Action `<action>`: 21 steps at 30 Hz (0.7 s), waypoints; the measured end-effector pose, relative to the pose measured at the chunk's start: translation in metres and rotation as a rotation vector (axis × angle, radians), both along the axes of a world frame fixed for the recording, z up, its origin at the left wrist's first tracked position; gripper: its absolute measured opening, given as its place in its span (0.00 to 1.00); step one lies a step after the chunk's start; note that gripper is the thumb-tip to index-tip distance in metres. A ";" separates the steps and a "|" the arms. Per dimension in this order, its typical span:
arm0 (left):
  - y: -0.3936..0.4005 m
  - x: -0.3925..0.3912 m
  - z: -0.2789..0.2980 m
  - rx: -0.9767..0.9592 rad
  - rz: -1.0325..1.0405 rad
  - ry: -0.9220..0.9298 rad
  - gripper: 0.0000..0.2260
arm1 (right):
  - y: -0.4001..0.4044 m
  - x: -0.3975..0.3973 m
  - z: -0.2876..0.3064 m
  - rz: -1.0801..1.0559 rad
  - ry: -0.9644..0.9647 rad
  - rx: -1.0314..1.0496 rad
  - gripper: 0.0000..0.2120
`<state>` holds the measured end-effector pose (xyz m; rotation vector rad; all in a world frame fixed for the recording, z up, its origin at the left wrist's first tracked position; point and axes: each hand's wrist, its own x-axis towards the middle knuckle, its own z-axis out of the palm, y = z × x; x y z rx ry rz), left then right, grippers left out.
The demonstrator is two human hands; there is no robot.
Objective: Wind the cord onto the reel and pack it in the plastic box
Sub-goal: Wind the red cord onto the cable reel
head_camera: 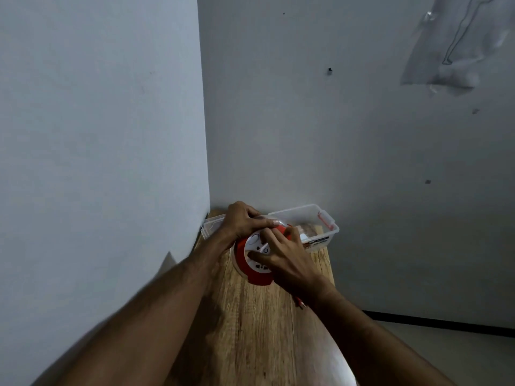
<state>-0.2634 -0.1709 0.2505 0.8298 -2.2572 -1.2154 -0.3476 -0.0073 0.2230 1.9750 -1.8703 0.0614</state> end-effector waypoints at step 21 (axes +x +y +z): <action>0.008 -0.009 -0.001 -0.071 0.088 0.061 0.17 | -0.018 0.044 -0.005 -0.626 -1.177 -0.646 0.27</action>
